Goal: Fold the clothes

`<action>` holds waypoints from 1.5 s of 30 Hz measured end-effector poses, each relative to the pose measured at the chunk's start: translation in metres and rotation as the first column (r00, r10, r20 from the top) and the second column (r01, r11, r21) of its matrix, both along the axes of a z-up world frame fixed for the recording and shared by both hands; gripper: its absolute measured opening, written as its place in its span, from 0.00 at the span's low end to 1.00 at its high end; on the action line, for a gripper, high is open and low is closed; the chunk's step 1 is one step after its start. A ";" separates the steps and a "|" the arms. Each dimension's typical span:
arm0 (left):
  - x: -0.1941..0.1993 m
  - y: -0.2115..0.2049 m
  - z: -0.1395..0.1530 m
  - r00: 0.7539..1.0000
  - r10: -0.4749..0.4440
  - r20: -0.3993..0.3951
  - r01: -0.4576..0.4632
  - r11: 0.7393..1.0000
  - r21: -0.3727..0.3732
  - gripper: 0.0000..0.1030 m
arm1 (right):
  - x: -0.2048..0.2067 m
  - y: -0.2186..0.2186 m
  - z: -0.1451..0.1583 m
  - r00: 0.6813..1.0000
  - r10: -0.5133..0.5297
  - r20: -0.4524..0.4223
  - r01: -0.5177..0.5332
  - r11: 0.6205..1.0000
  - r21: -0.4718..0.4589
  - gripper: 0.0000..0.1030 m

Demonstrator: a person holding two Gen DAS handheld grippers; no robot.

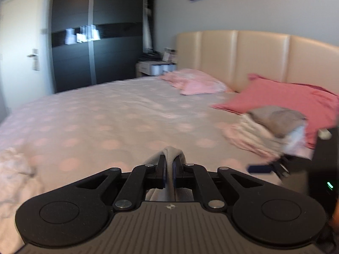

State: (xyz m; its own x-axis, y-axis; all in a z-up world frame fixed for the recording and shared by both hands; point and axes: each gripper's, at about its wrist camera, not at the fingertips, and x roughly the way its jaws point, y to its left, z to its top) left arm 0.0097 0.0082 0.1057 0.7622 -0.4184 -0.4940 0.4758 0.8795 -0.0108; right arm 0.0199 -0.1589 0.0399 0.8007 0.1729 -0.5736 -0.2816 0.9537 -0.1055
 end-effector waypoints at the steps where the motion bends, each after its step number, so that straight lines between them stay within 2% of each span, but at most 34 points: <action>1: -0.003 -0.010 -0.003 0.999 -0.035 -0.026 0.035 0.999 -0.004 0.04 | -0.001 -0.011 0.004 1.000 -0.021 -0.002 0.021 1.000 -0.004 0.93; 4: -0.014 -0.036 -0.020 0.987 -0.121 -0.102 0.124 0.992 0.020 0.04 | -0.003 -0.045 0.011 0.997 -0.076 -0.019 0.075 0.997 -0.005 0.92; 8: -0.032 -0.054 -0.043 0.964 -0.185 -0.191 0.206 0.974 0.095 0.04 | -0.010 -0.079 0.009 0.992 -0.103 -0.067 0.103 0.995 0.000 0.90; 12: -0.046 -0.058 -0.061 0.927 -0.230 -0.295 0.285 0.945 0.159 0.05 | -0.015 -0.088 0.001 0.989 -0.065 -0.133 0.071 0.997 0.043 0.78; 15: -0.056 -0.055 -0.067 0.905 -0.257 -0.340 0.332 0.925 0.187 0.20 | -0.014 -0.080 -0.003 0.987 -0.016 -0.163 0.025 0.998 0.053 0.76; 17: -0.058 -0.049 -0.064 0.904 -0.262 -0.339 0.341 0.918 0.200 0.31 | -0.010 -0.075 -0.005 0.983 0.017 -0.183 -0.006 0.998 0.057 0.74; 20: -0.051 -0.037 -0.058 0.910 -0.247 -0.334 0.325 0.923 0.205 0.41 | 0.000 -0.070 -0.007 0.973 0.061 -0.222 -0.048 0.997 0.066 0.68; 23: -0.035 -0.022 -0.051 0.917 -0.223 -0.330 0.296 0.936 0.190 0.42 | 0.014 -0.072 -0.013 0.963 0.065 -0.262 -0.049 0.997 0.066 0.59; 28: 0.001 0.002 -0.044 0.941 -0.133 -0.311 0.189 0.969 0.158 0.42 | 0.036 -0.078 -0.029 0.945 0.054 -0.324 -0.033 0.997 0.069 0.53; 33: 0.026 0.006 -0.047 0.945 -0.106 -0.309 0.146 0.983 0.109 0.42 | 0.052 -0.079 -0.055 0.910 0.065 -0.410 -0.011 0.991 0.134 0.48; 36: 0.030 -0.004 -0.052 0.944 -0.138 -0.301 0.172 0.981 0.090 0.42 | 0.058 -0.076 -0.070 0.887 0.082 -0.455 -0.006 0.986 0.165 0.41; 40: 0.029 -0.021 -0.056 0.929 -0.215 -0.300 0.245 0.967 0.065 0.42 | 0.062 -0.072 -0.088 0.857 0.096 -0.506 0.005 0.981 0.195 0.32; 43: 0.023 -0.038 -0.060 0.907 -0.289 -0.307 0.321 0.945 0.056 0.42 | 0.062 -0.075 -0.093 0.848 0.108 -0.519 0.020 0.972 0.235 0.09; 45: 0.018 -0.047 -0.065 0.885 -0.338 -0.319 0.372 0.927 0.051 0.42 | 0.061 -0.079 -0.089 0.849 0.117 -0.515 0.027 0.964 0.263 0.06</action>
State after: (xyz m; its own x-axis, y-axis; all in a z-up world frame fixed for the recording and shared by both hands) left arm 0.0276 -0.0384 0.0411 0.3816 -0.5643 -0.7321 0.7454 0.6562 -0.1173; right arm 0.0807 -0.2379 -0.0493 0.3818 0.3966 -0.8348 -0.2688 0.9119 0.3103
